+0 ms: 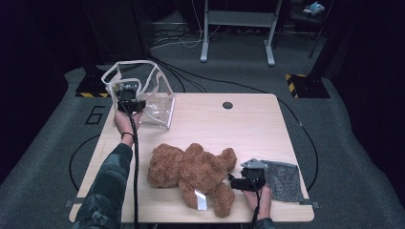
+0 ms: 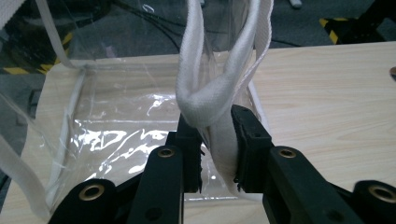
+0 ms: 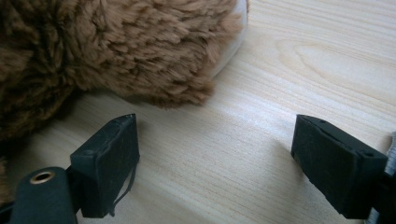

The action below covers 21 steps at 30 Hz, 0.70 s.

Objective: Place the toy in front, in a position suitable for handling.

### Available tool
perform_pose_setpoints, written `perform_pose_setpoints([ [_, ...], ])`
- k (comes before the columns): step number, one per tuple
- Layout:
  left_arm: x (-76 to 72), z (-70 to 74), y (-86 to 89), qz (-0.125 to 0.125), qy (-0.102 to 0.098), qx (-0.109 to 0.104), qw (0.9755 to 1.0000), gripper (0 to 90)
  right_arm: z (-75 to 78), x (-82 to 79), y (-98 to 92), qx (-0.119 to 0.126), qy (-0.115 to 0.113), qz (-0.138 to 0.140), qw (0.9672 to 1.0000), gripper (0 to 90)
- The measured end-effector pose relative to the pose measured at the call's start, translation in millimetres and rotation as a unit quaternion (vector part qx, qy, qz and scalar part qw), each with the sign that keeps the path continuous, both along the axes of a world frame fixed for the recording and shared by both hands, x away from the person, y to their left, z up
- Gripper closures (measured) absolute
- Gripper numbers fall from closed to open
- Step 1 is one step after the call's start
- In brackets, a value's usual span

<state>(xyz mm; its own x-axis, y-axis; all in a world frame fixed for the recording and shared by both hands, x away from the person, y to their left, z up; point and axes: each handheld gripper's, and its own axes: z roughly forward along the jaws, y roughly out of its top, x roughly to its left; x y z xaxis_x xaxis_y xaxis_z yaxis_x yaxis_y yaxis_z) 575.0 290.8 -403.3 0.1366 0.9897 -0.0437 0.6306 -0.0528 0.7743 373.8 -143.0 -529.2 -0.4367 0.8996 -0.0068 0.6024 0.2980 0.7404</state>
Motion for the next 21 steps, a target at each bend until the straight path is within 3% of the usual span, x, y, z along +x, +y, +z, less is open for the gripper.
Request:
perform_pose_setpoints([
  [8,1.8,0.2,-5.3,0.003,0.002,0.006,1.0000,69.9,0.1,-0.2,0.2,0.001,0.002,-0.002,1.0000,14.5],
  [12,-2.8,4.7,-8.6,-0.008,0.017,0.006,0.9998,49.4,0.1,-0.2,0.2,0.001,0.002,-0.002,1.0000,14.4],
  [14,-6.9,6.7,-7.2,-0.022,0.027,-0.010,0.9993,41.8,0.1,-0.2,0.3,0.001,0.002,-0.002,1.0000,14.3],
  [17,-17.0,8.1,-3.8,-0.043,0.033,-0.025,0.9982,21.3,-0.1,0.4,0.1,-0.001,0.001,-0.002,1.0000,13.5],
  [19,-24.6,7.6,0.1,-0.050,0.034,-0.028,0.9978,16.3,-0.1,0.4,0.0,-0.001,0.001,-0.002,1.0000,13.5],
  [21,-29.8,5.7,4.4,-0.054,0.050,-0.030,0.9968,13.7,-0.1,0.4,0.1,-0.001,0.001,-0.002,1.0000,13.5],
])
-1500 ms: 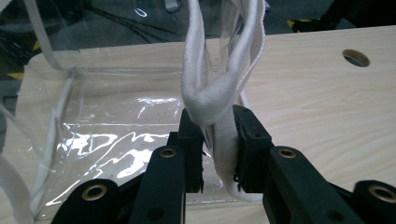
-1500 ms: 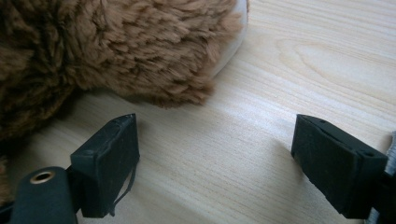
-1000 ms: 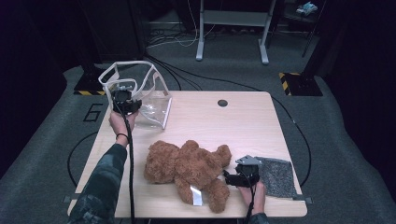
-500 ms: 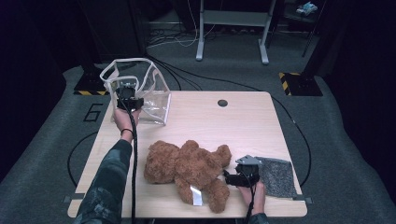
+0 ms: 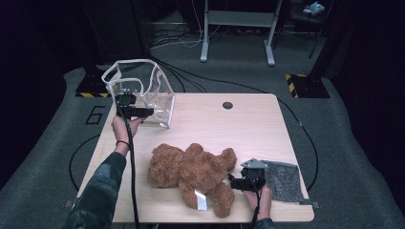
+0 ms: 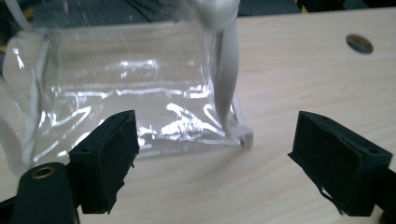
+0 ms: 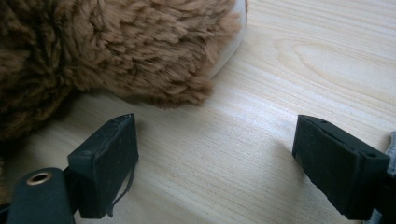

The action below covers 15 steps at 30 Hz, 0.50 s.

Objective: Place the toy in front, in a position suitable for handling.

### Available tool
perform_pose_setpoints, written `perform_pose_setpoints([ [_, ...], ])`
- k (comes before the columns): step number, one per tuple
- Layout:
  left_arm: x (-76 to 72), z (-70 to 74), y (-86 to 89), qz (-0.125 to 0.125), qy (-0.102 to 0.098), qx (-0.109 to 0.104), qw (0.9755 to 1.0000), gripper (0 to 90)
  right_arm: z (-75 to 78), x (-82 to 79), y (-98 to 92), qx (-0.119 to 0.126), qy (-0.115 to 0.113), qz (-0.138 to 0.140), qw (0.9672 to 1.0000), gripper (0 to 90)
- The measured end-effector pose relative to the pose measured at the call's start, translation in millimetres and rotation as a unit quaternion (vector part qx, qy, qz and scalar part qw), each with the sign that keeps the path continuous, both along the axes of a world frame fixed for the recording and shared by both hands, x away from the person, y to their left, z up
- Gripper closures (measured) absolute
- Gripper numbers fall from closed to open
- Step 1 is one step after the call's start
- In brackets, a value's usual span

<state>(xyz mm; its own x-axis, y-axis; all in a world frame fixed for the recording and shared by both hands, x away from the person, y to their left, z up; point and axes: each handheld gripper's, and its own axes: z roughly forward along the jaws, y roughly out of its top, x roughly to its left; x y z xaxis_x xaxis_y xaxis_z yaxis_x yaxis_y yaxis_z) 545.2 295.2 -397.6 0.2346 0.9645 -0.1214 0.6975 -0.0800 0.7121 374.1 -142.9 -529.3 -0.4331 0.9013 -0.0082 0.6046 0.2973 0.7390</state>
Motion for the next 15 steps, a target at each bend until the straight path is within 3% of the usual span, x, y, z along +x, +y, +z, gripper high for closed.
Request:
perform_pose_setpoints([
  [2,-6.0,-3.5,3.4,0.007,0.014,-0.006,0.9999,8.4,0.0,0.0,0.0,0.000,0.000,0.000,1.0000,13.5],
  [5,-15.2,-8.4,5.2,0.007,0.016,-0.011,0.9998,5.2,0.1,0.1,-0.1,0.000,0.001,0.000,1.0000,13.5],
  [8,-27.3,-18.3,4.4,-0.009,0.021,0.002,0.9997,2.2,0.0,0.2,-0.2,0.000,0.001,0.000,1.0000,13.5],
  [15,-52.2,-40.6,10.0,-0.027,0.022,-0.019,0.9992,0.0,0.0,0.2,0.7,0.004,0.001,-0.003,1.0000,13.5],
])
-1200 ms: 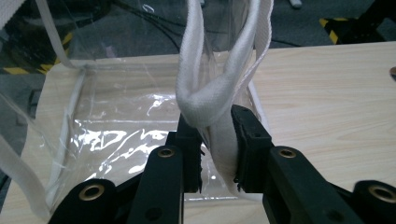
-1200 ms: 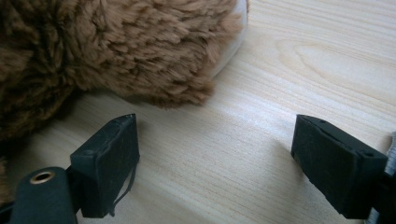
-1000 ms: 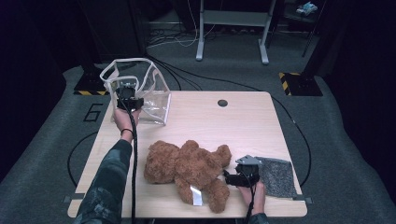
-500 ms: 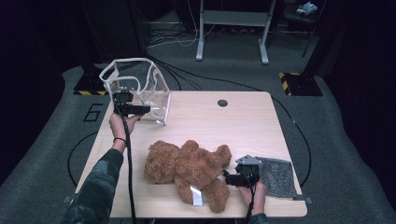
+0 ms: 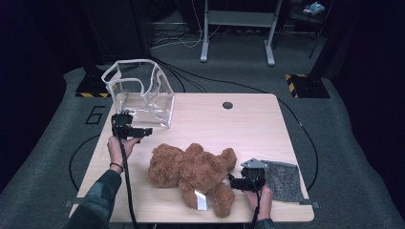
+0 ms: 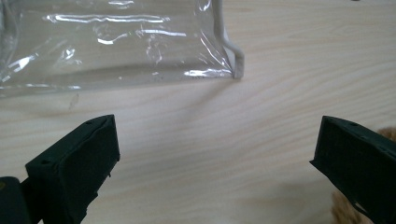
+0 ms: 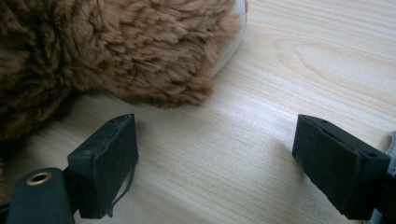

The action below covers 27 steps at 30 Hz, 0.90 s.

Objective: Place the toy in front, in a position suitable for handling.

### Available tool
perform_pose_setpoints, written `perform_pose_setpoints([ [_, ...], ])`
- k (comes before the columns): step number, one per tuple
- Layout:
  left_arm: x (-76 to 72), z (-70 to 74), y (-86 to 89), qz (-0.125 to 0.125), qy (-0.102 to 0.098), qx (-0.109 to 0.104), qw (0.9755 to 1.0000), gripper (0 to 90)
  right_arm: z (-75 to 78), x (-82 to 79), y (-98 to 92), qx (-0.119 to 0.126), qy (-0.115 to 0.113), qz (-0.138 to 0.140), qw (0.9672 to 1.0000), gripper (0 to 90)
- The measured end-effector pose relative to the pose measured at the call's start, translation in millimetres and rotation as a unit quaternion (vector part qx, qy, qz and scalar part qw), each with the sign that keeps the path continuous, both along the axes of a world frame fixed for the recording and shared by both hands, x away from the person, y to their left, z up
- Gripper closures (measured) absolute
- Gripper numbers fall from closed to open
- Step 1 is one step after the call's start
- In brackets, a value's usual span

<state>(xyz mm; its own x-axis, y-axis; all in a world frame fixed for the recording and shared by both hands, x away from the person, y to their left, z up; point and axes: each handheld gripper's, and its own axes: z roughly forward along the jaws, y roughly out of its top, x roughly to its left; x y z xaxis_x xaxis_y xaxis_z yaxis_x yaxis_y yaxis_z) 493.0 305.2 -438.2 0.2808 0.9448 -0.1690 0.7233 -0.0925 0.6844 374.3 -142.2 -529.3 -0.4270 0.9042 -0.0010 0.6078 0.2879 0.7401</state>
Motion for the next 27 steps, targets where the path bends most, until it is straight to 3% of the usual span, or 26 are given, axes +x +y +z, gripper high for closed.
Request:
perform_pose_setpoints([
  [3,-12.1,-12.4,3.7,-0.006,0.005,-0.008,0.9999,0.0,0.1,0.0,0.1,0.000,0.001,-0.001,1.0000,13.4],
  [7,-29.6,-31.0,10.9,-0.016,0.028,-0.015,0.9994,0.0,0.0,-0.3,-0.6,-0.004,0.000,0.004,1.0000,13.5],
  [9,-39.3,-41.5,11.5,-0.015,0.030,-0.010,0.9994,0.0,0.2,-1.6,0.0,-0.001,0.001,0.007,1.0000,12.8],
  [10,-45.0,-47.9,12.8,-0.025,0.032,0.009,0.9991,0.0,0.2,-1.5,0.1,-0.002,0.001,0.007,1.0000,12.7],
  [12,-53.8,-55.9,13.1,-0.031,0.037,0.019,0.9987,0.0,0.5,-0.4,0.4,0.004,0.007,0.006,1.0000,10.2],
  [13,-58.6,-59.2,13.4,-0.033,0.039,0.034,0.9981,0.0,0.6,-0.3,0.5,0.004,0.008,0.008,0.9999,9.8],
  [18,-73.1,-73.3,9.0,-0.033,0.022,0.080,0.9960,0.0,2.0,0.8,2.1,-0.001,0.015,0.015,0.9998,5.5],
  [23,-80.2,-81.1,4.3,-0.042,0.004,0.105,0.9936,0.0,14.1,-11.3,-1.2,0.006,0.009,0.022,0.9997,6.1],
  [25,-82.2,-84.0,3.7,-0.044,0.004,0.105,0.9935,0.0,18.3,-15.6,-3.5,0.008,0.011,0.030,0.9995,5.9],
  [27,-83.6,-86.2,4.7,-0.043,-0.001,0.091,0.9950,0.0,23.0,-18.9,-5.6,0.002,0.010,0.031,0.9995,5.5],
])
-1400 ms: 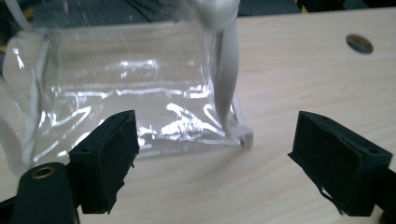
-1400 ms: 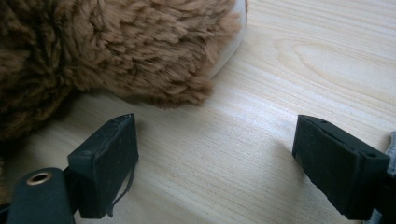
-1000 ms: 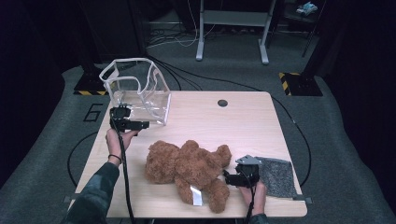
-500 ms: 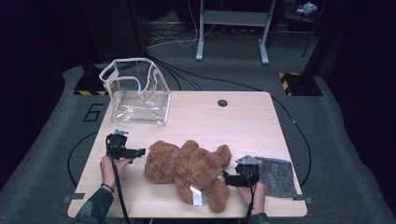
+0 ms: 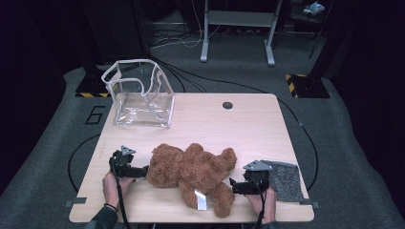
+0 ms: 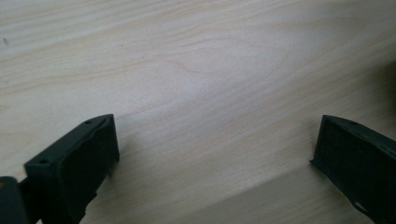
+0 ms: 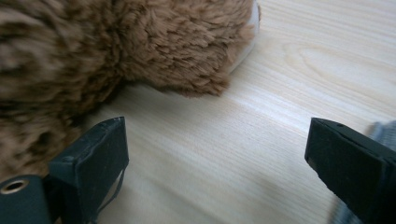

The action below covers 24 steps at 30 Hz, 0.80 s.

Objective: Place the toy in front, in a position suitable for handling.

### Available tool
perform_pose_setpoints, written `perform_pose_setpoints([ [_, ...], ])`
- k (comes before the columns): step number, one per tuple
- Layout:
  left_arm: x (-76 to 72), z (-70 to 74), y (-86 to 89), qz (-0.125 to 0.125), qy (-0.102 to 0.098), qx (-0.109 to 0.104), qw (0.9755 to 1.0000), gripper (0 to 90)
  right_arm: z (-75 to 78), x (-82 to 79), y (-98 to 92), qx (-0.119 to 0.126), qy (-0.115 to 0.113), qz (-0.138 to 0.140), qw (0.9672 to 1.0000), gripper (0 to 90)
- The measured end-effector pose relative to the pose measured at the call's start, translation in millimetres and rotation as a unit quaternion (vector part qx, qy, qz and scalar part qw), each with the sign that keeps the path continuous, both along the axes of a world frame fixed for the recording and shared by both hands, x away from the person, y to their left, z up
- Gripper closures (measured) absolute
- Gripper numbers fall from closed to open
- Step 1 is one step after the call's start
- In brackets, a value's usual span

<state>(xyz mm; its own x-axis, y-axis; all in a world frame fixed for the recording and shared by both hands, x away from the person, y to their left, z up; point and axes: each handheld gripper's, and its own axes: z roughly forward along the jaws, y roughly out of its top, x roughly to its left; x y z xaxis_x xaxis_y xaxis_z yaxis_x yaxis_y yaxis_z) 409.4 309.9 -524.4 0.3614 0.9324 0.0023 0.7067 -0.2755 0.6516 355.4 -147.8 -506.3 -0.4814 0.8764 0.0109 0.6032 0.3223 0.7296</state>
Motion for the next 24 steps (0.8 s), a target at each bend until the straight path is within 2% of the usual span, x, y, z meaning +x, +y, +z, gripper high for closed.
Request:
perform_pose_setpoints([
  [1,-0.8,-0.6,0.1,0.002,-0.005,0.001,1.0000,0.0,2.4,-1.5,-0.6,0.005,0.001,-0.003,1.0000,5.4],
  [2,-1.8,-1.2,0.3,0.003,-0.007,-0.004,1.0000,0.0,5.3,-2.5,-4.1,0.000,0.001,0.003,1.0000,5.3],
  [4,-4.4,-3.9,1.6,0.002,-0.023,-0.010,0.9997,0.0,10.4,-5.1,-10.1,0.006,0.000,0.000,1.0000,5.2],
  [5,-6.9,-6.8,2.2,0.005,-0.041,-0.017,0.9990,0.0,13.0,-6.2,-14.0,0.008,0.001,-0.006,0.9999,5.2],
  [6,-8.6,-7.8,2.9,0.005,-0.046,-0.020,0.9987,0.0,15.5,-7.5,-19.7,0.010,-0.001,-0.013,0.9999,5.6],
  [9,-9.7,-7.6,4.8,-0.001,-0.044,-0.021,0.9988,0.0,20.5,-10.5,-35.6,0.007,-0.003,-0.027,0.9996,6.6],
  [10,-9.9,-7.4,4.9,-0.002,-0.044,-0.019,0.9989,0.0,21.9,-11.5,-43.2,0.008,0.004,-0.040,0.9992,6.3],
  [13,-10.2,-7.9,3.7,0.005,-0.046,-0.021,0.9987,0.0,21.9,-12.4,-62.4,0.006,0.009,-0.059,0.9982,5.6],
  [14,-10.2,-7.9,3.7,0.005,-0.046,-0.021,0.9987,0.0,21.9,-12.4,-62.4,0.006,0.009,-0.059,0.9982,5.6],
  [15,-10.1,-7.2,3.6,0.005,-0.042,-0.020,0.9989,0.0,18.7,-10.8,-76.2,0.002,0.022,-0.073,0.9971,2.5],
  [17,-10.1,-7.5,3.5,0.006,-0.044,-0.020,0.9988,0.0,16.1,-9.1,-81.7,-0.004,0.032,-0.082,0.9961,0.0],
  [24,-10.1,-7.6,3.5,0.006,-0.044,-0.020,0.9988,0.0,2.7,-0.7,-99.4,-0.008,0.067,-0.104,0.9923,0.0],
])
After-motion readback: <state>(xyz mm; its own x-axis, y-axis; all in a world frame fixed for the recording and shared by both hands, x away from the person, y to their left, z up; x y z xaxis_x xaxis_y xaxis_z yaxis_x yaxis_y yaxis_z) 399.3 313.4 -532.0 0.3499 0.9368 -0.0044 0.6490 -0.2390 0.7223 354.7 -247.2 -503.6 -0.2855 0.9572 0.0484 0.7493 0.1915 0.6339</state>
